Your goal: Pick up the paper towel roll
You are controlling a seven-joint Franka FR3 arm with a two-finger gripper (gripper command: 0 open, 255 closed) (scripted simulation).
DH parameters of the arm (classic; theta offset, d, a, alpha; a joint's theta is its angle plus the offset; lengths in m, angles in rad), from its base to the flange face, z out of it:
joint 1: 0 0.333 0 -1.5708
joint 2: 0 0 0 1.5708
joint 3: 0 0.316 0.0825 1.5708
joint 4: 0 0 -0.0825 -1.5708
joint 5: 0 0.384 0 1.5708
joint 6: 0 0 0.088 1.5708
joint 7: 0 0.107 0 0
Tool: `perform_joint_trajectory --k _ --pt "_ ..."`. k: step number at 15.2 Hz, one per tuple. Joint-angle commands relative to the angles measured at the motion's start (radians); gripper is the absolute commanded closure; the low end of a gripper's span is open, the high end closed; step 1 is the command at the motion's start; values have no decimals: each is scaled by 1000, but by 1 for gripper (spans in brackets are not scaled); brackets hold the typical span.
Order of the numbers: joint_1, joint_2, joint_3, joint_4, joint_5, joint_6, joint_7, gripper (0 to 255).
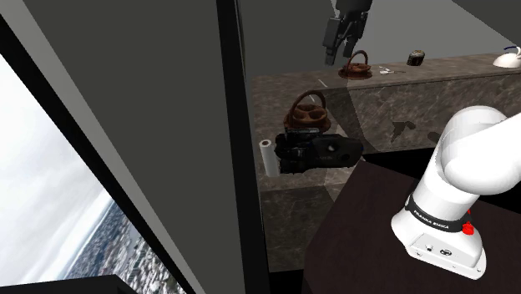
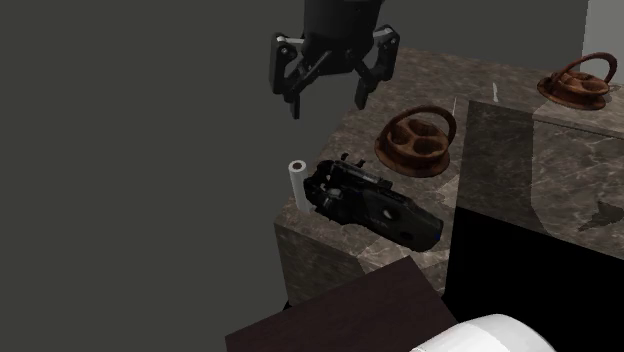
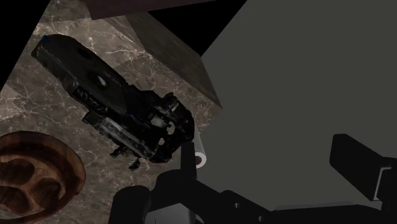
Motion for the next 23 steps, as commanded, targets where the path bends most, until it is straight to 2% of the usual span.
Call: perform_joint_trajectory --k 1,12,23 --pt "0 0 0 0 0 0 0 0" --pt "6 269 -45 -102 -12 363 -54 0" --pt "20 656 -86 -33 22 673 -127 0"
